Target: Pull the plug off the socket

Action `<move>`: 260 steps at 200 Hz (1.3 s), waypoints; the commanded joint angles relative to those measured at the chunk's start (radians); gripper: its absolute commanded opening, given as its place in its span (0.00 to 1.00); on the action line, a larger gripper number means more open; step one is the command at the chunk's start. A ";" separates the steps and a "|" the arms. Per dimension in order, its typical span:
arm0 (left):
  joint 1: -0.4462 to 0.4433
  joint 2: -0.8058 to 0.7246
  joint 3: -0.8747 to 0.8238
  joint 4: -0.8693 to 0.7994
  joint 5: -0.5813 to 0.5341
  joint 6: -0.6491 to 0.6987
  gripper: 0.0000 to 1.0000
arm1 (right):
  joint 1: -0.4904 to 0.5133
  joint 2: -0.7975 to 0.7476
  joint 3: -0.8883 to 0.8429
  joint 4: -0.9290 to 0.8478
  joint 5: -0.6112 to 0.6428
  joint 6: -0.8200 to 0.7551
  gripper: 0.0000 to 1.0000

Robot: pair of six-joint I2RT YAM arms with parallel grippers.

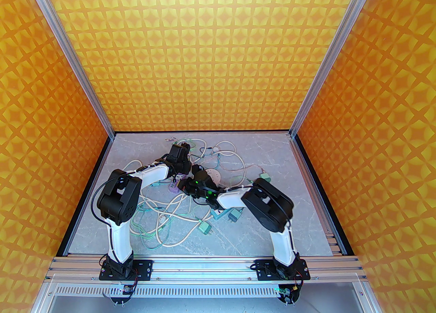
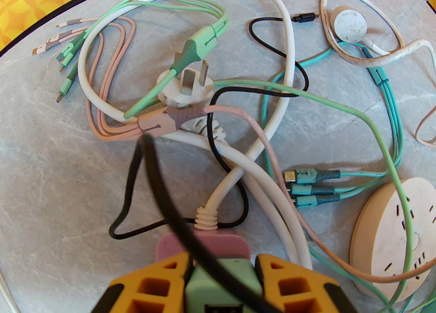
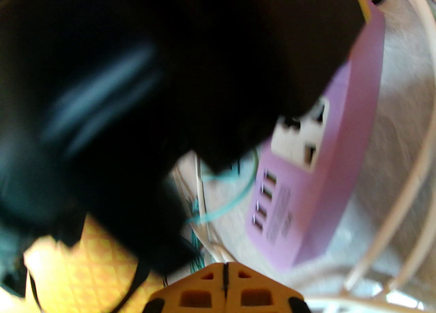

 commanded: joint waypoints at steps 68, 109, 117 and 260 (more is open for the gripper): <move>0.009 0.018 0.059 -0.068 -0.024 -0.003 0.14 | 0.001 0.132 0.122 -0.224 0.068 0.105 0.00; 0.009 0.007 0.100 -0.117 -0.024 -0.014 0.14 | 0.001 0.146 0.126 -0.316 0.081 0.133 0.00; 0.011 0.003 0.112 -0.134 -0.024 -0.015 0.14 | 0.001 0.150 0.128 -0.333 0.080 0.137 0.00; 0.133 -0.183 0.135 -0.237 0.006 -0.090 0.11 | 0.000 0.015 0.214 -0.424 0.080 -0.115 0.11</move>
